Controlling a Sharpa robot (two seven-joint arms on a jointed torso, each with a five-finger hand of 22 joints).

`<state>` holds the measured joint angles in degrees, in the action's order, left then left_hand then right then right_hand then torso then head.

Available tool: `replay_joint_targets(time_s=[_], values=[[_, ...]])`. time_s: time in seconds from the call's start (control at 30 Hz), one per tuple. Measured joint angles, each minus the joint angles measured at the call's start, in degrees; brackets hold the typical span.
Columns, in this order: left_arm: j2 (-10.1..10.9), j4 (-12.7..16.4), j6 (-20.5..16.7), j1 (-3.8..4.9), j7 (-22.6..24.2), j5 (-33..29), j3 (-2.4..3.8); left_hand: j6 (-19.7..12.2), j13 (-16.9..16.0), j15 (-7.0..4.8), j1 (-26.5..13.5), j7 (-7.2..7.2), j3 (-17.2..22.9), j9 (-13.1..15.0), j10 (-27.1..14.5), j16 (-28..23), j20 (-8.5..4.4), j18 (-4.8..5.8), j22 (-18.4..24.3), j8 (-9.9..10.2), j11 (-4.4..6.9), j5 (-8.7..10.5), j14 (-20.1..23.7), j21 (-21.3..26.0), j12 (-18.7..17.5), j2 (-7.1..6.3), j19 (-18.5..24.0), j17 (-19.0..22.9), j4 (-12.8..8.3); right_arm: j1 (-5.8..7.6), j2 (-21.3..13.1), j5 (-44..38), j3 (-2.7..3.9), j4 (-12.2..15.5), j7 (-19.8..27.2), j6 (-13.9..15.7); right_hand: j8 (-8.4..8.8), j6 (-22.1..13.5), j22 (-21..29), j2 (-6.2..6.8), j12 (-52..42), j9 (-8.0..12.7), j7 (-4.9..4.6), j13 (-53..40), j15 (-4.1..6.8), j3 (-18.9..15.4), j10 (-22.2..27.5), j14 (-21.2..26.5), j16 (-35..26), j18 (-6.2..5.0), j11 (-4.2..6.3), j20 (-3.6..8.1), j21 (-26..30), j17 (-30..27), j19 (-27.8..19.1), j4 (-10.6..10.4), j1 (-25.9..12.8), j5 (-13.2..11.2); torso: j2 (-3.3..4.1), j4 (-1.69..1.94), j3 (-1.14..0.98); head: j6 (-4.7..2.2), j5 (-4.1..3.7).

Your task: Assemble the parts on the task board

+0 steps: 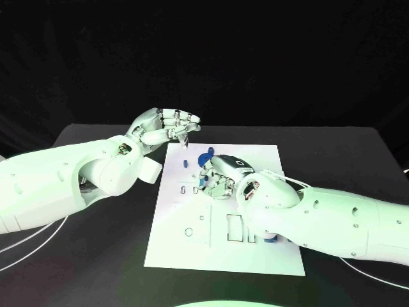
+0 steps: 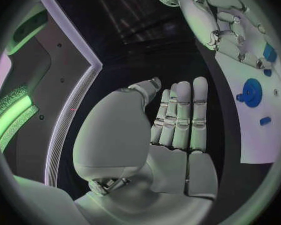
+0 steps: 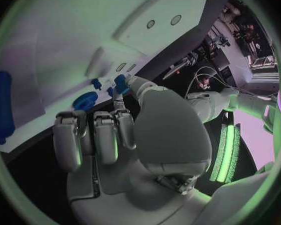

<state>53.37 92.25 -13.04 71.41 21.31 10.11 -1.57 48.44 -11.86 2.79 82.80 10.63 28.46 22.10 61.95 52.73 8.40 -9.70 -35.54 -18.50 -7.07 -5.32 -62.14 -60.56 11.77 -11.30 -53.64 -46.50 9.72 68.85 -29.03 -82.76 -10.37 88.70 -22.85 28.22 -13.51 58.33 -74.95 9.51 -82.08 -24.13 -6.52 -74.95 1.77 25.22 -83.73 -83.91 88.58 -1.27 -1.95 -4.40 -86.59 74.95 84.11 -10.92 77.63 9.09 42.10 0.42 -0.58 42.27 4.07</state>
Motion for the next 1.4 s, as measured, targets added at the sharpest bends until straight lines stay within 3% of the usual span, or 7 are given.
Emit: replay_joint_targets(time_s=[0.53,0.63,0.87,1.4], values=[[-0.03,-0.13,0.04,0.00,-0.09,0.01,-0.01,0.00,0.01,0.00,0.00,0.00,0.00,-0.01,0.00,0.00,0.00,0.00,0.00,0.00,0.00,0.00,0.00,0.03,0.00,0.00,0.00,0.00,0.00,-0.96,0.87,-3.23,-0.37,-0.34,-1.33,-1.83,-0.03,-0.06,0.01,0.39,0.00,-0.04,0.12,0.01,0.00,0.00,0.00,0.00,0.00,0.01,0.00,0.00,0.27,-0.01,0.00,0.00,-0.37,-0.03,-0.01,0.09,0.00,0.48,0.20],[-0.02,-0.13,0.07,0.00,-0.10,0.01,-0.01,0.00,0.01,0.00,0.00,0.00,0.00,-0.01,0.00,0.00,0.00,0.00,0.00,0.00,0.00,0.00,0.00,0.03,0.00,0.00,0.00,0.00,0.00,-1.04,0.95,-3.70,-0.41,-0.61,-1.48,-2.12,-0.03,-0.06,0.01,0.61,0.23,-1.32,0.12,0.01,0.00,0.00,0.00,0.00,0.00,0.00,0.00,0.00,0.27,-0.02,0.00,0.00,-0.60,-0.03,-0.01,0.09,0.00,0.51,0.23],[0.02,-0.13,0.17,0.00,-0.13,0.02,-0.01,0.00,0.01,0.00,0.00,0.00,0.00,-0.01,0.00,0.00,0.00,0.00,0.01,0.00,0.00,0.00,0.00,0.03,0.00,0.00,0.00,0.00,0.00,-1.11,0.99,-4.64,-0.45,-0.98,-1.77,-2.47,-0.01,-0.41,0.02,0.91,0.67,-1.77,0.20,0.02,0.00,-0.16,0.00,0.00,0.00,0.00,0.00,-0.01,0.63,-0.02,0.00,-0.16,-0.89,-0.32,-0.02,0.08,-0.02,0.55,0.23],[-0.02,-0.26,0.77,-0.02,-0.27,0.02,-0.01,0.00,-0.06,0.00,0.00,0.00,0.00,0.08,-0.21,0.00,0.00,0.01,0.17,0.00,0.21,0.00,0.00,0.04,0.22,0.00,0.42,0.00,0.00,-1.26,1.05,-5.33,-0.45,-1.18,-1.72,-2.46,0.06,-2.09,0.03,1.90,2.58,-1.60,-0.67,0.02,-0.01,-0.32,1.63,0.00,-0.45,0.00,-0.60,-0.01,2.44,-0.03,-0.01,-0.31,-1.88,-0.57,-0.02,0.04,-0.04,0.88,0.52]])
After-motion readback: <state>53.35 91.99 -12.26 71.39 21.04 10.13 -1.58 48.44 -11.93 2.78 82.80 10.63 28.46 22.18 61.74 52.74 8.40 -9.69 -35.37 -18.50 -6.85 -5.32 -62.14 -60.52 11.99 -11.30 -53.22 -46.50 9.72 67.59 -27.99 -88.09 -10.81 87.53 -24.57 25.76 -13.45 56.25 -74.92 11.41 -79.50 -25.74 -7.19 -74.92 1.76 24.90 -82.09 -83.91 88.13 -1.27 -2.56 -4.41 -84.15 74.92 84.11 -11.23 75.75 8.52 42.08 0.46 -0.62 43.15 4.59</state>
